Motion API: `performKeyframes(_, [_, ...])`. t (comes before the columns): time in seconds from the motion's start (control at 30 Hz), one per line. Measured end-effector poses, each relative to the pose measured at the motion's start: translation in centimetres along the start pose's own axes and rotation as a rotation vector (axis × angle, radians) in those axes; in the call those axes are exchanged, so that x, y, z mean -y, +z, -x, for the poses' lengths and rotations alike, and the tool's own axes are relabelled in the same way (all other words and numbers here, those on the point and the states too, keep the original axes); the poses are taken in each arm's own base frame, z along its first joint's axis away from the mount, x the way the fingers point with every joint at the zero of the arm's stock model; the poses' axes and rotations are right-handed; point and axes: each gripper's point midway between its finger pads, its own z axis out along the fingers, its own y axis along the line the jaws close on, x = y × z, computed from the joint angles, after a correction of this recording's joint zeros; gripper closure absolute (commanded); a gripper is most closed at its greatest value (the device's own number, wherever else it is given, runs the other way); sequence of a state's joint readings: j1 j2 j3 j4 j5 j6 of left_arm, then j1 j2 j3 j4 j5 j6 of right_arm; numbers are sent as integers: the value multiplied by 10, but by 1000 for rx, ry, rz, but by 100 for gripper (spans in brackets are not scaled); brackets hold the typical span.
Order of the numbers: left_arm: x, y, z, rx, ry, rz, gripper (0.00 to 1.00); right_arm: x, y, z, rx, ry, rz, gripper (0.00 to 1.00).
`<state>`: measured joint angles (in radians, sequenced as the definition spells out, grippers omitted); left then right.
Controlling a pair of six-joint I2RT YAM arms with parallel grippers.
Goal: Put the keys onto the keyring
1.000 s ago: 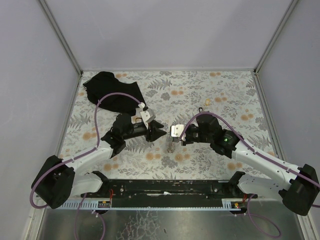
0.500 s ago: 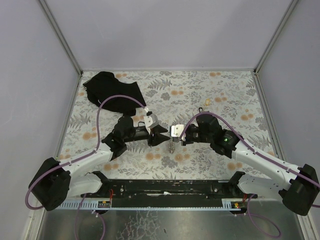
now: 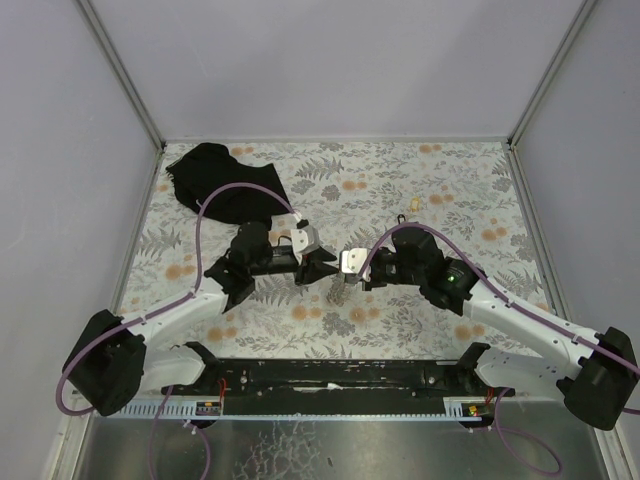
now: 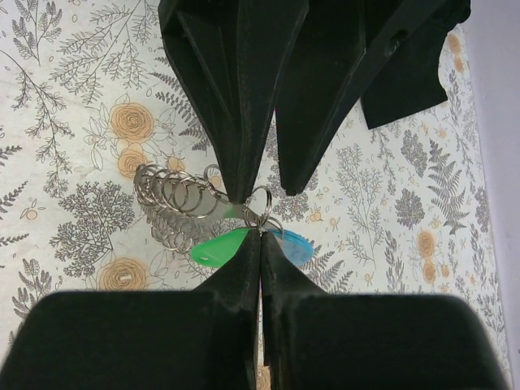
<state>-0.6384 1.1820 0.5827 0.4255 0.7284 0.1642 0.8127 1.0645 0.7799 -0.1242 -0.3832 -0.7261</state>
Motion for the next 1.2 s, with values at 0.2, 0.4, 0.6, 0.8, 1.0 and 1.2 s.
performKeyframes(0.2, [5, 5, -1, -14, 20, -66, 82, 0, 0, 0, -1, 0, 1, 100])
performKeyframes(0.4, [8, 6, -2, -20, 28, -91, 85, -1, 0, 0, -3, 2, 4, 100])
performKeyframes(0.6, [7, 8, -5, -36, 15, -100, 86, -1, 0, -1, -2, 2, 6, 100])
performKeyframes(0.8, [8, 8, -7, -47, 6, -102, 100, -4, 0, -1, -3, 6, 17, 100])
performKeyframes(1.0, [6, 8, -7, -51, -9, -90, 100, -4, -1, -2, -7, 7, 17, 100])
performKeyframes(1.2, [-4, 8, -4, -38, -94, -10, 100, 1, -2, -1, -8, 2, -5, 100])
